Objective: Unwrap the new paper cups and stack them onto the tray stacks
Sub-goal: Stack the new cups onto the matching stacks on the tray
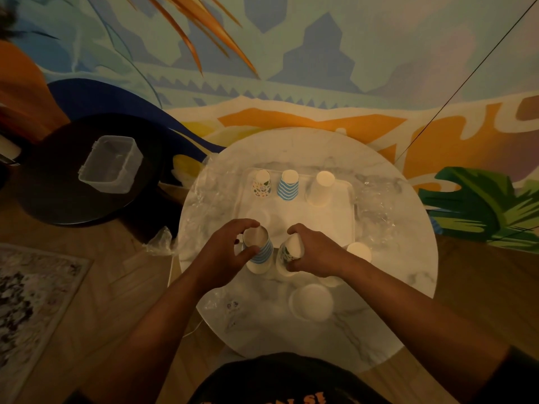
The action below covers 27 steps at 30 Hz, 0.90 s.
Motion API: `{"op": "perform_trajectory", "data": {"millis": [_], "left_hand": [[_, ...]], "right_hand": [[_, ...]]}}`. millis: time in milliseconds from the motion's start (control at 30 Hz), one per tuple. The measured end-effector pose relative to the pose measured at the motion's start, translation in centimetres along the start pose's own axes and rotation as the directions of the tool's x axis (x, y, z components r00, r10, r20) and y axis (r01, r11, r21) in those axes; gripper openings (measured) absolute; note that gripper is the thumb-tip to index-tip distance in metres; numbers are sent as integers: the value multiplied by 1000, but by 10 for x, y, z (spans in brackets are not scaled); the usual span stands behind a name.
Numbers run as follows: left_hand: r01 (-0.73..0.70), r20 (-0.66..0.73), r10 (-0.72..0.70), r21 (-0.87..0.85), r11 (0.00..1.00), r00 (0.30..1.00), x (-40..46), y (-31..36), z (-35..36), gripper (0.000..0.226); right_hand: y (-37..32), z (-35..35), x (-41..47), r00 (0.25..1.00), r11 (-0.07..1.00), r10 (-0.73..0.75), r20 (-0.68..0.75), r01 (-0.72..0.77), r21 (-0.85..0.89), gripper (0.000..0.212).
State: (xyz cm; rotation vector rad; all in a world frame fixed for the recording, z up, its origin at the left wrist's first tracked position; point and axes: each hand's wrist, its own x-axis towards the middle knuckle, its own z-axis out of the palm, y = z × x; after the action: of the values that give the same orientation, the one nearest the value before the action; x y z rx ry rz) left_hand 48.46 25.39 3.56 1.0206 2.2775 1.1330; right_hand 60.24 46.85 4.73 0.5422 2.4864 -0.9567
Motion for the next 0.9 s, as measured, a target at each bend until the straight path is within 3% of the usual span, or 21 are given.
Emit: {"op": "perform_trajectory", "data": {"millis": [167, 467, 900], "left_hand": [[20, 14, -20, -7, 1000, 1000, 0, -1, -1, 47], [19, 8, -19, 0, 1000, 1000, 4, 2, -5, 51], [22, 40, -21, -34, 999, 999, 13, 11, -8, 53]], "right_hand": [[1, -1, -3, 999, 1000, -17, -37, 17, 11, 72], [-3, -23, -7, 997, 995, -64, -48, 68, 78, 76], [0, -58, -13, 994, 975, -85, -72, 98, 197, 61]]}}
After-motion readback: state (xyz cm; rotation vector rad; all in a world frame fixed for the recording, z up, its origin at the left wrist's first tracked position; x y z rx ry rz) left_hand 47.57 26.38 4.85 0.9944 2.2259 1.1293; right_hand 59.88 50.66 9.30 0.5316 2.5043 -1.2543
